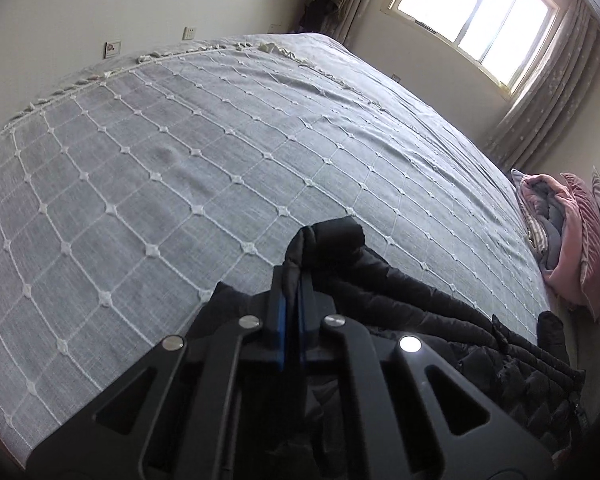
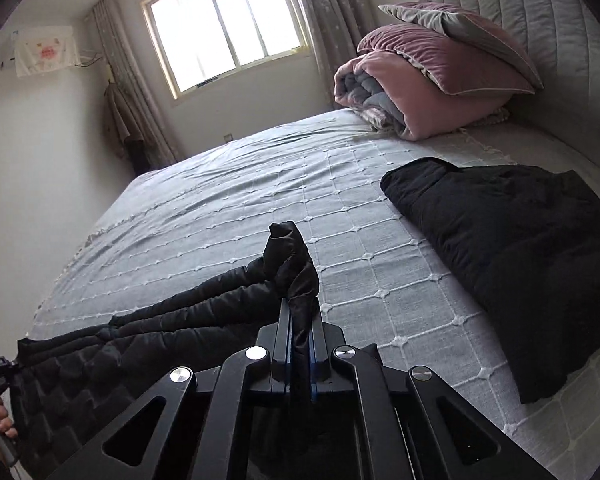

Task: Fold large clothes

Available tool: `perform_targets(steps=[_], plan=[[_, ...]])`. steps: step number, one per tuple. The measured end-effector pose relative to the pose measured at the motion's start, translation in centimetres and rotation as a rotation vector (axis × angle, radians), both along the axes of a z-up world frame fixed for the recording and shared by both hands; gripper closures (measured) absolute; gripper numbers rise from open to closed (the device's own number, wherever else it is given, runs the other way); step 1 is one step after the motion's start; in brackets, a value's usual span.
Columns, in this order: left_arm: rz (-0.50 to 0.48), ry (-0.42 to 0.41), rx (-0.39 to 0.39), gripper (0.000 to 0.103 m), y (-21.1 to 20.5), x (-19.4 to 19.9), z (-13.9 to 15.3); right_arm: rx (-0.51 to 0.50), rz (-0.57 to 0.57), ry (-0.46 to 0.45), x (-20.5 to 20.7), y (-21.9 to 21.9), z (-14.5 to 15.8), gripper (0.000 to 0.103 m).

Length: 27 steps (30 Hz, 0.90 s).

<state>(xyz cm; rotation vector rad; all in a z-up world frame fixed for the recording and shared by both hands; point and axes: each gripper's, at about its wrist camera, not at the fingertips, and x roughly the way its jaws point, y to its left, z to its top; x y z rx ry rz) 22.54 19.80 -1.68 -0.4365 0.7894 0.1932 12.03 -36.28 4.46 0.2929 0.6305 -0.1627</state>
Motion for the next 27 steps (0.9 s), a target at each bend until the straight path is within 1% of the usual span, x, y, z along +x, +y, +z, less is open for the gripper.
perform_targets(steps=[3, 8, 10, 13, 16, 18, 20, 21, 22, 23, 25, 27], plan=[[-0.005, 0.015, 0.06, 0.098, -1.1, 1.9, -1.3, -0.028, -0.03, 0.063, 2.7, -0.4, -2.8, 0.098], [-0.004, 0.09, 0.077, 0.098, -1.1, 3.9, -5.4, 0.017, -0.064, 0.195, 5.6, -2.1, -9.0, 0.098], [-0.01, 0.11, 0.091, 0.097, -1.3, 4.1, -6.8, 0.003, -0.067, 0.218, 5.9, -2.0, -10.0, 0.098], [-0.002, 0.119, 0.093, 0.096, -1.6, 4.1, -7.7, -0.033, -0.072, 0.245, 6.0, -1.6, -10.9, 0.098], [0.002, 0.118, 0.122, 0.093, -2.2, 4.0, -8.0, -0.071, -0.083, 0.266, 5.9, -1.2, -11.4, 0.097], [0.001, 0.122, 0.119, 0.091, -2.1, 4.0, -8.1, -0.089, -0.088, 0.276, 6.1, -1.0, -11.7, 0.096], [0.005, 0.122, 0.096, 0.086, -1.8, 3.8, -7.9, -0.073, -0.086, 0.277, 6.1, -1.2, -11.7, 0.094], [0.009, 0.131, 0.076, 0.078, -1.5, 3.8, -7.8, -0.057, -0.083, 0.279, 6.2, -1.4, -11.6, 0.093], [0.007, 0.137, 0.047, 0.073, -1.2, 3.6, -7.4, -0.031, -0.077, 0.286, 6.2, -1.8, -11.3, 0.091], [0.006, 0.129, 0.011, 0.07, -0.8, 3.3, -6.9, -0.011, -0.074, 0.288, 6.1, -2.1, -10.9, 0.09], [0.024, 0.083, -0.04, 0.06, -0.1, 2.1, -5.4, 0.045, -0.085, 0.273, 5.2, -2.7, -9.1, 0.089], [0.028, 0.04, -0.056, 0.058, 0.0, 0.9, -3.6, 0.073, -0.089, 0.217, 3.7, -2.6, -6.5, 0.084]])
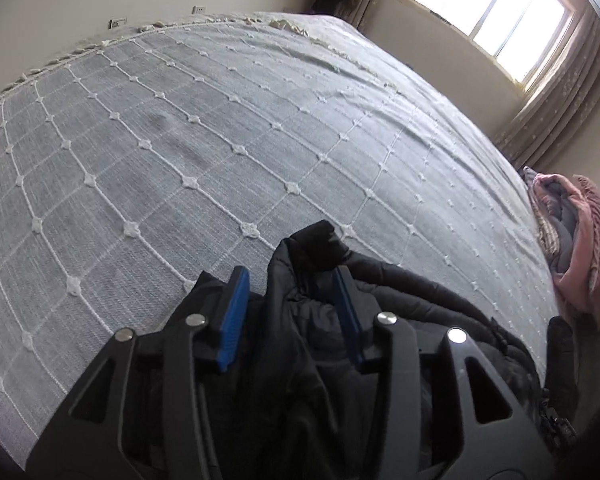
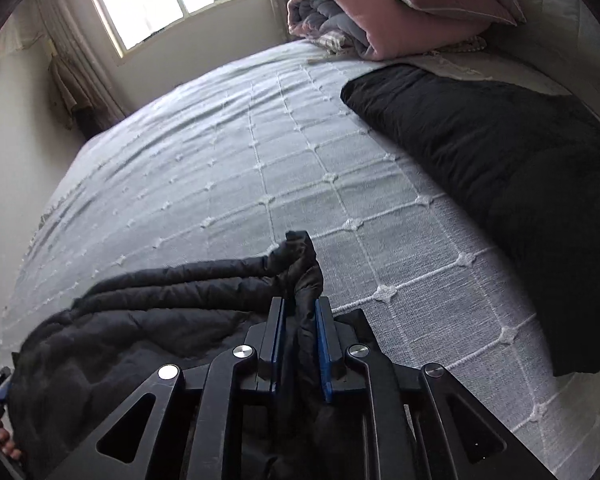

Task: Fold large clothes

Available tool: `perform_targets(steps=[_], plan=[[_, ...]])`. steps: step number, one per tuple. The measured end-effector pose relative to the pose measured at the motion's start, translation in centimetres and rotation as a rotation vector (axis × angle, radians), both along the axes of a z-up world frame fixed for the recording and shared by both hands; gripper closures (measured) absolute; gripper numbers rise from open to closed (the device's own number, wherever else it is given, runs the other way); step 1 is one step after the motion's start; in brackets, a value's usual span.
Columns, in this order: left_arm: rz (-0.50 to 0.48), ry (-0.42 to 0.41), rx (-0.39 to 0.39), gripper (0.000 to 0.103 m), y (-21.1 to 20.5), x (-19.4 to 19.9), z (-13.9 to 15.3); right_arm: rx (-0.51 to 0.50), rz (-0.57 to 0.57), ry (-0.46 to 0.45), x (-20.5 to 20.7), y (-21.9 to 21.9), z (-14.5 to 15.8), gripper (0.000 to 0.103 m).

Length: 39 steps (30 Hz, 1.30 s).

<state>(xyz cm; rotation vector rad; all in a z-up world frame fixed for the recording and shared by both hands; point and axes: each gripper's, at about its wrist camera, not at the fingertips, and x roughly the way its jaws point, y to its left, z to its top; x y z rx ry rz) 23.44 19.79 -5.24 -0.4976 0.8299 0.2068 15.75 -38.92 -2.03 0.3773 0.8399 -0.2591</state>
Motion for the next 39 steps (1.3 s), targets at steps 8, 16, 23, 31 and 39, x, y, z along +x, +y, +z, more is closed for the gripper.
perform_targets(steps=[8, 16, 23, 31, 39], plan=[[-0.296, -0.057, 0.015, 0.047, -10.2, -5.8, 3.6, -0.118, 0.321, -0.057, -5.7, 9.7, 4.5, 0.032], [-0.465, 0.061, 0.18, 0.045, -17.8, -6.2, -1.2, -0.153, 0.373, 0.116, -4.1, 11.2, -1.4, 0.048], [-0.458, 0.094, 0.218, 0.045, -18.3, -5.3, -2.4, -0.171, 0.402, 0.181, -3.1, 11.3, -4.7, 0.051], [-0.48, 0.057, 0.231, 0.045, -19.1, -6.7, -0.4, -0.181, 0.402, 0.198, -2.5, 11.4, -5.2, 0.05], [-0.587, 0.075, 0.307, 0.044, -23.1, -8.2, 0.0, -0.132, 0.387, 0.127, -3.4, 10.9, -2.0, 0.05]])
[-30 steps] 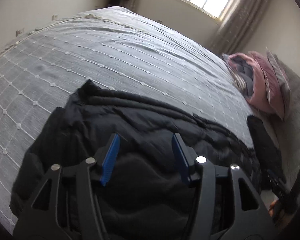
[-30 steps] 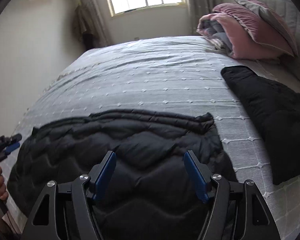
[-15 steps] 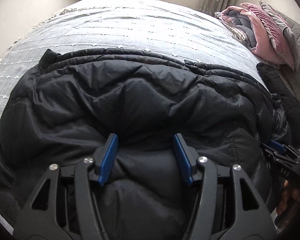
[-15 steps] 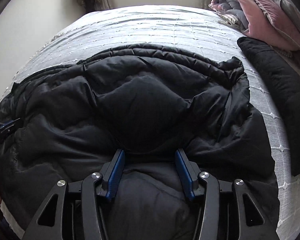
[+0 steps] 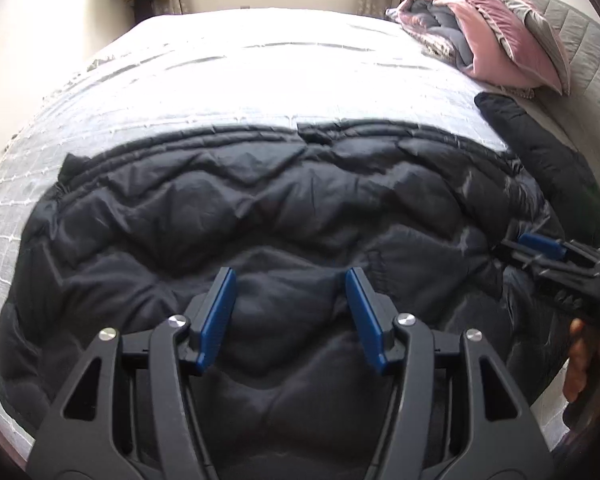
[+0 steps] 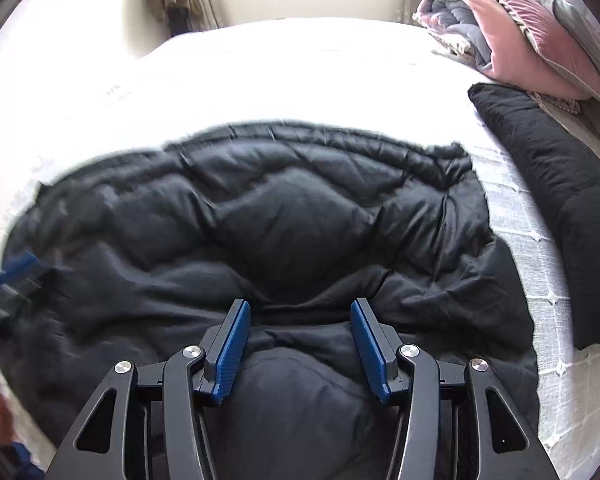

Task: Fold large clothes

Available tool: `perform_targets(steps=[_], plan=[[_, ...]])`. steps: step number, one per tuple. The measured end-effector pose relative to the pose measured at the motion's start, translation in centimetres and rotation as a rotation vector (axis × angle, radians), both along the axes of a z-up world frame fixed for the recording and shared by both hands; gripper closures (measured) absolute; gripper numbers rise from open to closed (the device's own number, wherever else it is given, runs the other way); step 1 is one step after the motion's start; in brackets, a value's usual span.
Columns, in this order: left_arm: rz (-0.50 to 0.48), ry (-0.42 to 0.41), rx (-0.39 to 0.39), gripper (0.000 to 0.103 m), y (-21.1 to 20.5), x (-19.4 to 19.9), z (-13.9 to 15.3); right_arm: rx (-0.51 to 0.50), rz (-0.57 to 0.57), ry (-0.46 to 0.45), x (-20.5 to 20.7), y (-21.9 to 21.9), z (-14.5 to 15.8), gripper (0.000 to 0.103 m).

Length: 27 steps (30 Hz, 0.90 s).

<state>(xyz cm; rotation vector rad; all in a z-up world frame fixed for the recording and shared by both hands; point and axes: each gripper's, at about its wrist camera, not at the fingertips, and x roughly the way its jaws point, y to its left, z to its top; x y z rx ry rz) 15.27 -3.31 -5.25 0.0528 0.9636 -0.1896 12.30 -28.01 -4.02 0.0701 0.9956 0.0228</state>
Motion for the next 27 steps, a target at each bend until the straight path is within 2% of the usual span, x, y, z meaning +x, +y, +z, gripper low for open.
perform_targets(steps=[3, 5, 7, 11, 16, 22, 24, 27], plan=[[0.019, 0.054, -0.014, 0.044, 0.0, 0.8, -0.8, 0.064, 0.022, -0.024, -0.5, 0.4, 1.4, 0.05], [0.036, 0.052, -0.057, 0.044, 0.8, 1.0, -0.8, 0.079, 0.059, -0.023, -0.4, 1.6, 1.5, 0.05], [0.043, 0.034, -0.1, 0.044, 1.9, 0.8, -0.7, 0.046, 0.097, -0.021, -0.3, 3.2, 1.1, 0.05], [0.112, 0.019, -0.105, 0.044, 4.7, 1.5, -0.2, -0.055, 0.142, 0.002, -0.1, 4.8, -0.3, 0.05], [0.216, 0.035, -0.203, 0.045, 11.1, 2.1, -0.8, -0.056, 0.072, 0.008, 0.6, 1.1, -0.2, 0.05], [0.34, 0.042, -0.263, 0.045, 17.6, 1.6, -1.6, -0.009, -0.065, 0.066, 1.3, -4.9, -0.9, 0.049], [0.357, 0.053, -0.259, 0.045, 18.2, 1.8, -2.3, 0.017, -0.085, 0.08, 1.1, -5.7, -1.1, 0.049], [0.343, 0.069, -0.21, 0.044, 18.0, 2.3, -2.9, 0.026, -0.088, 0.09, 1.6, -5.7, -2.0, 0.049]])
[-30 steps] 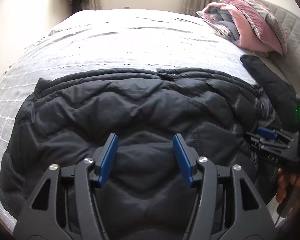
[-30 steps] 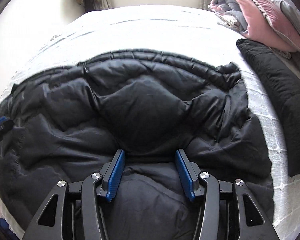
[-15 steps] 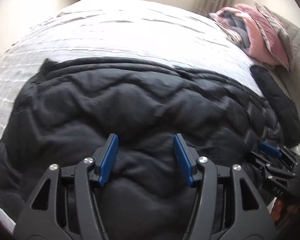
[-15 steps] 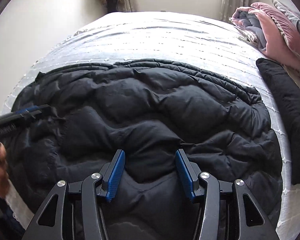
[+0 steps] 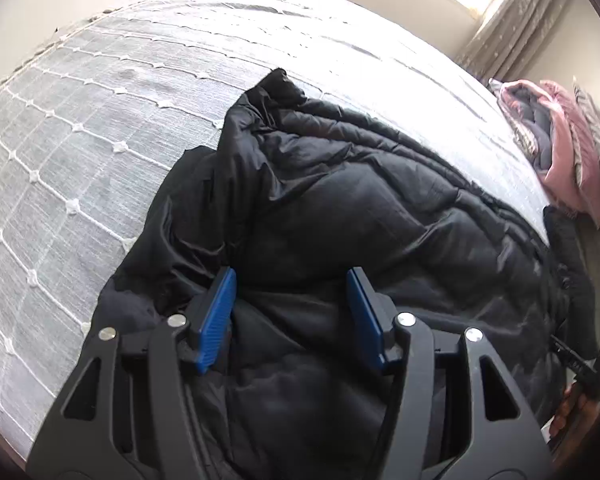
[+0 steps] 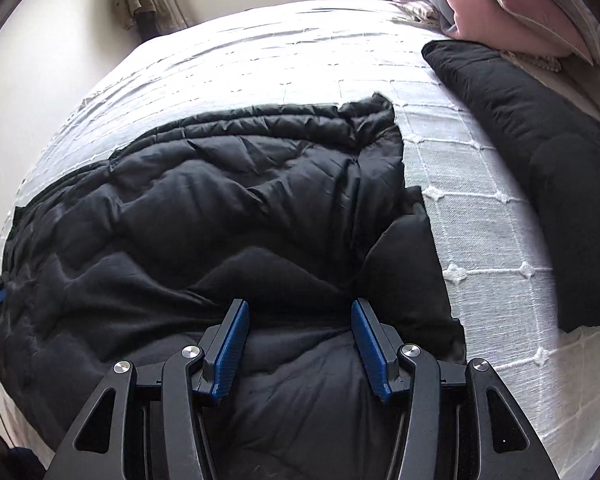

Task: Fold large clothes

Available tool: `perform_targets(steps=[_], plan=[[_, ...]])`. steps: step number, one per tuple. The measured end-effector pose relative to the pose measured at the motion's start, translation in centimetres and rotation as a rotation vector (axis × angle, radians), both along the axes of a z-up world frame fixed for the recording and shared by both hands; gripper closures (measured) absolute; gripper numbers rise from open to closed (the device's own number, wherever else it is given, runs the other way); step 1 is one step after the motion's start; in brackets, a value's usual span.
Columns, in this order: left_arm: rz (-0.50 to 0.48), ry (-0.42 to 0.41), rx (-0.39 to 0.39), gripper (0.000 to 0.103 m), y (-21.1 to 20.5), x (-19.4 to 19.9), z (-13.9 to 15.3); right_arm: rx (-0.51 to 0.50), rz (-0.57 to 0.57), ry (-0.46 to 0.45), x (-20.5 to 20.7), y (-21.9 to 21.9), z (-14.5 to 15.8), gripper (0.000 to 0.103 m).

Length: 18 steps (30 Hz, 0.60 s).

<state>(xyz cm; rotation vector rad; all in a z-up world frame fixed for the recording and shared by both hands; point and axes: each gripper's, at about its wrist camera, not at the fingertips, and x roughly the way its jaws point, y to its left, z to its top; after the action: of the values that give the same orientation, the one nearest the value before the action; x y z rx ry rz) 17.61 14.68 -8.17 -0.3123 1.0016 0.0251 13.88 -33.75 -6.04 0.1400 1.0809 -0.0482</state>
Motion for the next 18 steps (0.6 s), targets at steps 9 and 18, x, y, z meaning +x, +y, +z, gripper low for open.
perform_targets(steps=[9, 18], plan=[[-0.12, -0.103, 0.032, 0.044, -5.7, -1.8, 4.0, -0.076, 0.007, -0.053, -0.2, 2.6, 2.4, 0.047], [-0.423, -0.108, 0.202, 0.044, -19.3, -2.2, 3.5, -0.081, 0.086, -0.052, 0.4, 6.0, 1.3, 0.042]])
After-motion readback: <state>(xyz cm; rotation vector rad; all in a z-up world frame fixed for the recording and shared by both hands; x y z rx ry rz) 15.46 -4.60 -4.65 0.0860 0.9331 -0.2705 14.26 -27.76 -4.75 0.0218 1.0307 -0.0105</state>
